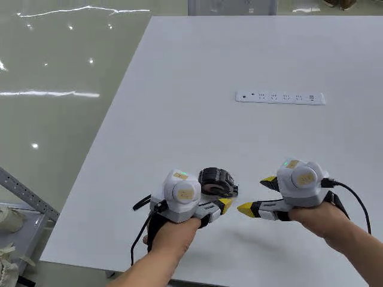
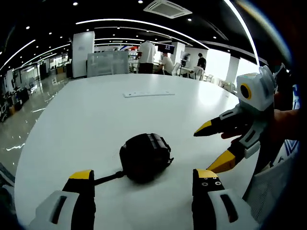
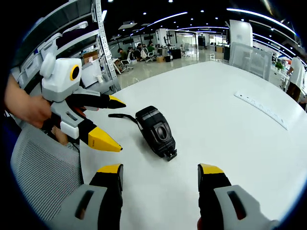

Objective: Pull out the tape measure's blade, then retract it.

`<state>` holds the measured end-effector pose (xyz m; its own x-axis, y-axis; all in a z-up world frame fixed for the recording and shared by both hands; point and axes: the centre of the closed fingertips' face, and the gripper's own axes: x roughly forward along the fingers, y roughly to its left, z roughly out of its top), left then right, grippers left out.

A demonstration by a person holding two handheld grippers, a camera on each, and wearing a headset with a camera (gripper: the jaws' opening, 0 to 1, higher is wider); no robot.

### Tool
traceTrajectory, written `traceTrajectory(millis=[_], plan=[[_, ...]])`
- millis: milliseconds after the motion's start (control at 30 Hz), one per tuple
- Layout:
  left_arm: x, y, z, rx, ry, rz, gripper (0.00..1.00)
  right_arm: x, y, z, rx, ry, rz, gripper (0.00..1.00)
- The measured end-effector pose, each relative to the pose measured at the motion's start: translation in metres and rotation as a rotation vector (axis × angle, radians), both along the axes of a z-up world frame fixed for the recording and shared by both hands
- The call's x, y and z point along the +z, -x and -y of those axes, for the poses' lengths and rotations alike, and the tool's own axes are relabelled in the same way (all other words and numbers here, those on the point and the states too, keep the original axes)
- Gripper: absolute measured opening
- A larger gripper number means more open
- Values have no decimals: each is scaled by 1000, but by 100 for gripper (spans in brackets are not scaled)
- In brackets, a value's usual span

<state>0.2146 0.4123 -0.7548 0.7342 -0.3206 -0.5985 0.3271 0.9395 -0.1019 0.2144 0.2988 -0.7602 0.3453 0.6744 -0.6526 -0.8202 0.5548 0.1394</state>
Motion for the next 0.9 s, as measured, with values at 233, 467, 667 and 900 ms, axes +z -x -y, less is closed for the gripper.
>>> traceTrajectory(millis=[233,467,667,900], plan=[[5,12,-4,-23,15,3,86,13,17,13,-64,-42,-3,67],[16,24,1,-72,42,7,94,31,31,29,-120,-69,-2,73],[23,41,-5,-123,53,-2,99,52,40,44,-174,-92,22,77],[38,58,-25,-137,40,15,100,71,50,54,-183,-97,53,83]])
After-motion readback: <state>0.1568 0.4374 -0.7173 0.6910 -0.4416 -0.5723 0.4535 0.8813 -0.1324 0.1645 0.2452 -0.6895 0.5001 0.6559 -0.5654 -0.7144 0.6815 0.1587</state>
